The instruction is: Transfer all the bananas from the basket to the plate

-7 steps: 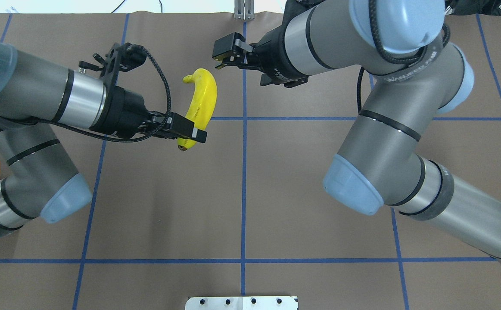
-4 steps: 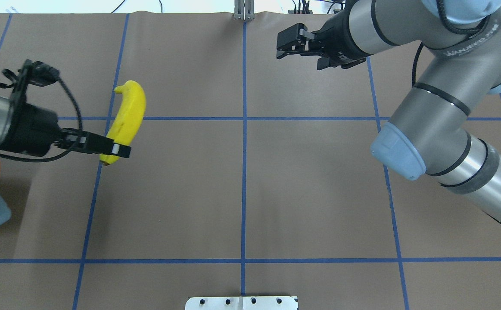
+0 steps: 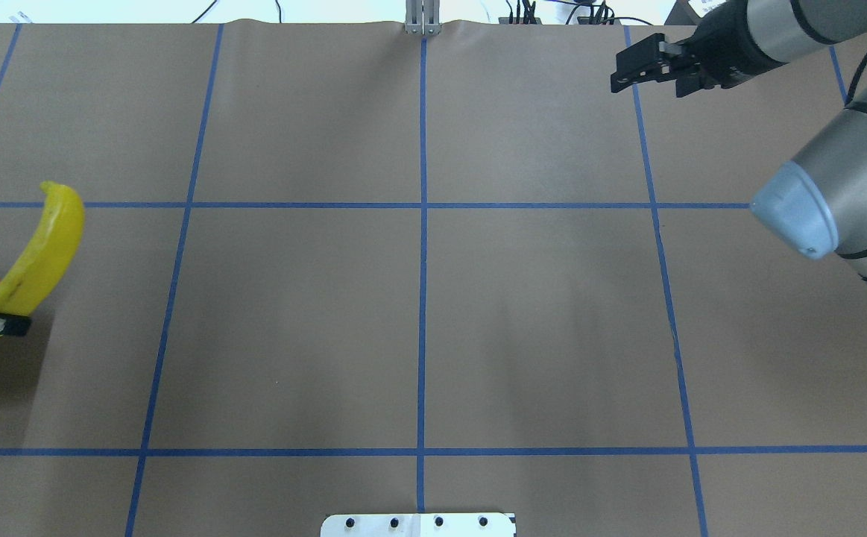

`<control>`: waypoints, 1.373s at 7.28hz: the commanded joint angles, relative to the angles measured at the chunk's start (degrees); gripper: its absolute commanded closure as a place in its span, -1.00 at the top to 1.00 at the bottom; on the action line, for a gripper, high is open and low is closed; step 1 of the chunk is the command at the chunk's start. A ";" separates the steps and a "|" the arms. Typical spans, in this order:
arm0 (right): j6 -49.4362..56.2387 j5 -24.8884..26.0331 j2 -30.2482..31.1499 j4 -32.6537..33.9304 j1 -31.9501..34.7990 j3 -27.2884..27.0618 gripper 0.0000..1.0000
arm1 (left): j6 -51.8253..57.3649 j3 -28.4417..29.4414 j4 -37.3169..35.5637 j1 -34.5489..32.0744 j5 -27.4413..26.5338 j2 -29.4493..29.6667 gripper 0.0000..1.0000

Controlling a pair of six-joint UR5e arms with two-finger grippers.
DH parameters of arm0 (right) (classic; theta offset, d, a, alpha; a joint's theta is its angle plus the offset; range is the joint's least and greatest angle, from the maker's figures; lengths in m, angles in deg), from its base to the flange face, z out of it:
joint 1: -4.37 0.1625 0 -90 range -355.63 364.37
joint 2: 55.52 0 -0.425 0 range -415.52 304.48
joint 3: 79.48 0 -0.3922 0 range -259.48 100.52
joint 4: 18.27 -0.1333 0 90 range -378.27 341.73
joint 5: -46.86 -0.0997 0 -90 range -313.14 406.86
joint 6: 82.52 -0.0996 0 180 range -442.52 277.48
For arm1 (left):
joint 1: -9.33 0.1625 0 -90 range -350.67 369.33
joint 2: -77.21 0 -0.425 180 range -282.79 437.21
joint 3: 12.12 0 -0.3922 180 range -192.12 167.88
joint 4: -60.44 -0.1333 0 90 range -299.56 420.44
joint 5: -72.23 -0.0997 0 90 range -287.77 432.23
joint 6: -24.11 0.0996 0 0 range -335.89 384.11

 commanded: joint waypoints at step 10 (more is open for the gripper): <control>42.73 -10.83 16.65 0.06 23.50 8.23 1.00 | 67.68 14.08 3.15 -3.44 -21.14 -15.41 -1.00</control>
